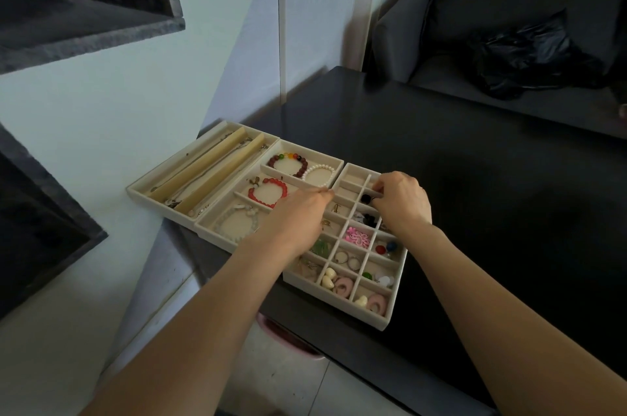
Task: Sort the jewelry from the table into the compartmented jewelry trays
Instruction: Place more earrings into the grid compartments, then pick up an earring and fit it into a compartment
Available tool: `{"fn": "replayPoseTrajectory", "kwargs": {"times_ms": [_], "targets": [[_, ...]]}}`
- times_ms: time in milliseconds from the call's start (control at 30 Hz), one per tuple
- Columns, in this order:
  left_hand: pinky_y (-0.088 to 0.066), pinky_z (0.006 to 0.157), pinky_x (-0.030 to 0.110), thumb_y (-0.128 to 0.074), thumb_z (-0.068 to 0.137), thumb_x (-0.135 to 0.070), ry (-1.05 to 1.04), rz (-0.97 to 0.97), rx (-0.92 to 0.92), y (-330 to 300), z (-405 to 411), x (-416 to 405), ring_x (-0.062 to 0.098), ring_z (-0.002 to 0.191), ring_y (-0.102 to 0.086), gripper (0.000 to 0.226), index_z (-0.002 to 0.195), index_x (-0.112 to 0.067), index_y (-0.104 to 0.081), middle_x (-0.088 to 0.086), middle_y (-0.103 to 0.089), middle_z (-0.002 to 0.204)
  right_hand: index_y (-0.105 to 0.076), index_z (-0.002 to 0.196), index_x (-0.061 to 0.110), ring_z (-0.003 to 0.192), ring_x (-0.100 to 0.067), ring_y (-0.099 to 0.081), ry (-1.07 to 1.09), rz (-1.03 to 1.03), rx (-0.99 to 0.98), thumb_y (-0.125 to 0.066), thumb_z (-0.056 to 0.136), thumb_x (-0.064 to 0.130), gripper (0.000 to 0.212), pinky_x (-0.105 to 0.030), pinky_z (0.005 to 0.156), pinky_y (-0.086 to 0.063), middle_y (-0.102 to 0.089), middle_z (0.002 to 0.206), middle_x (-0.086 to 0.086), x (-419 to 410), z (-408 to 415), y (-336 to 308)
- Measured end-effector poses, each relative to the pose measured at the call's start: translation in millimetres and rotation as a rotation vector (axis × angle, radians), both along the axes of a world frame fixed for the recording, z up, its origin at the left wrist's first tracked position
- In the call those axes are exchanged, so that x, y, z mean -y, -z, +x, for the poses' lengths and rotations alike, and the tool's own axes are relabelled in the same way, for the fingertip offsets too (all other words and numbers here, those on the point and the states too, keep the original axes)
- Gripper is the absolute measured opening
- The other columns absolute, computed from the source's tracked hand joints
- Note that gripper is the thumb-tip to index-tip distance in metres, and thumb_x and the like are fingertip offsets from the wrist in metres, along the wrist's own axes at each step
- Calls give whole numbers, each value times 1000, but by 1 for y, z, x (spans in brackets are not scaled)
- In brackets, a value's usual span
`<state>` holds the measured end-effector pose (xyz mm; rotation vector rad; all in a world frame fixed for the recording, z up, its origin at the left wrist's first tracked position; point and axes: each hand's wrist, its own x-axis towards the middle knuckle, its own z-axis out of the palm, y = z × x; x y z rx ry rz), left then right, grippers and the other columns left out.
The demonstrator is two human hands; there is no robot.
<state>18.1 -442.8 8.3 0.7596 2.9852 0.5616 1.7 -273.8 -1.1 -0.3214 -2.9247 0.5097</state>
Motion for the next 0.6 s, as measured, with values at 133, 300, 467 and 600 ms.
{"fn": "replayPoseTrajectory", "kwargs": {"times_ms": [133, 300, 467, 600], "targets": [[-41, 103, 32, -49, 92, -1, -9, -3, -9, -1, 0, -1, 18, 125, -49, 55, 143, -18, -37, 3, -49, 139, -63, 106, 14, 95, -19, -60, -7, 1, 12, -63, 88, 11, 18, -40, 87, -53, -61, 104, -6, -1, 0, 0], [-47, 95, 30, -54, 90, -4, -22, -11, -39, -2, -2, -3, 16, 112, -57, 49, 137, -19, -46, 1, -57, 126, -63, 109, 13, 91, -16, -62, -15, -63, 22, -61, 89, 12, 20, -33, 80, -55, -61, 108, -6, -4, 1, -2], [-51, 77, 23, -56, 90, -8, -62, 50, -41, -7, -4, -14, 13, 95, -62, 43, 131, -18, -51, 0, -59, 119, -63, 110, 12, 87, -11, -56, 14, -190, -29, -58, 92, 14, 19, -22, 68, -45, -58, 113, -6, -12, 10, -15], [-55, 75, 28, -58, 91, -15, -63, 58, -93, -18, 4, -41, 13, 89, -61, 30, 120, -17, -58, 1, -61, 112, -63, 108, 14, 84, -8, -57, 70, -257, -71, -55, 94, 19, 17, -19, 68, -44, -60, 107, -2, -37, 44, -25]]}}
